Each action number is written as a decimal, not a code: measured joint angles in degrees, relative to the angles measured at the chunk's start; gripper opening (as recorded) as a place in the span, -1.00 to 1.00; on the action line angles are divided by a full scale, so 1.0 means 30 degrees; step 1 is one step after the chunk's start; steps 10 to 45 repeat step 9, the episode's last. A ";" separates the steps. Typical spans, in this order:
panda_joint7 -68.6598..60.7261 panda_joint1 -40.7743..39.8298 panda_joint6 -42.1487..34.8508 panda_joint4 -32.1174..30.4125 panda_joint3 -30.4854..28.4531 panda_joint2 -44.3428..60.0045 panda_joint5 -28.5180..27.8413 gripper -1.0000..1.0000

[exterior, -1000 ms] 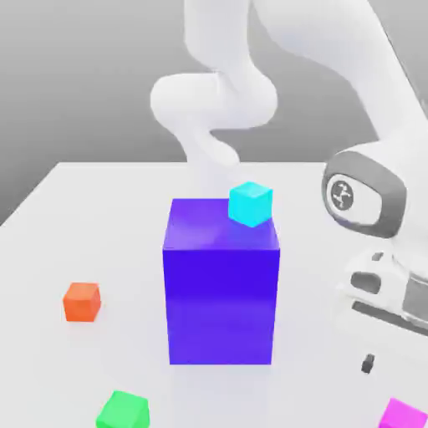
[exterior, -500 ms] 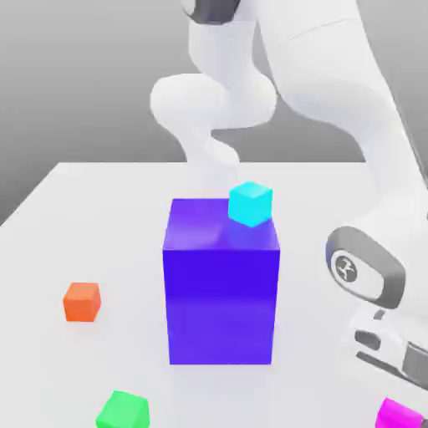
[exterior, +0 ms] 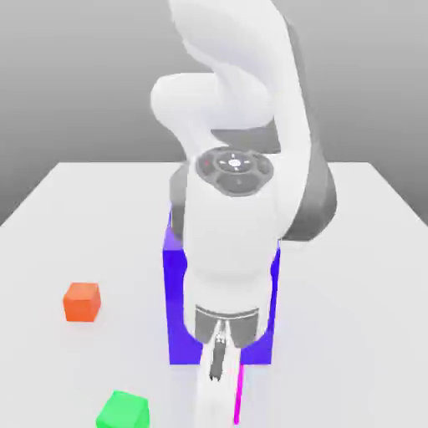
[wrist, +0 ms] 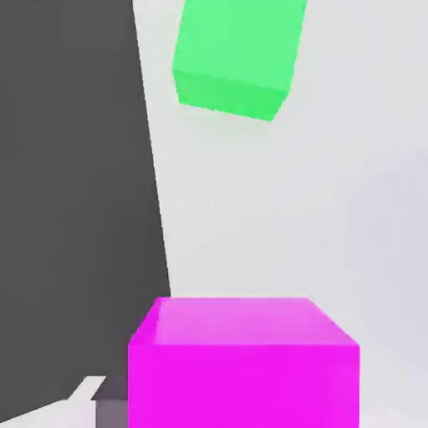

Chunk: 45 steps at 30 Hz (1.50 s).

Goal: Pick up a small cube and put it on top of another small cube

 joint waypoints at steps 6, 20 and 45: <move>0.2892 -0.1292 0.2403 -0.0543 -0.1411 0.1615 0.1758 1.00; 0.2892 -0.1292 0.2404 -0.0543 -0.1411 0.1615 0.1758 1.00; 0.2892 -0.1292 0.2404 -0.0543 -0.1411 0.1615 0.1758 1.00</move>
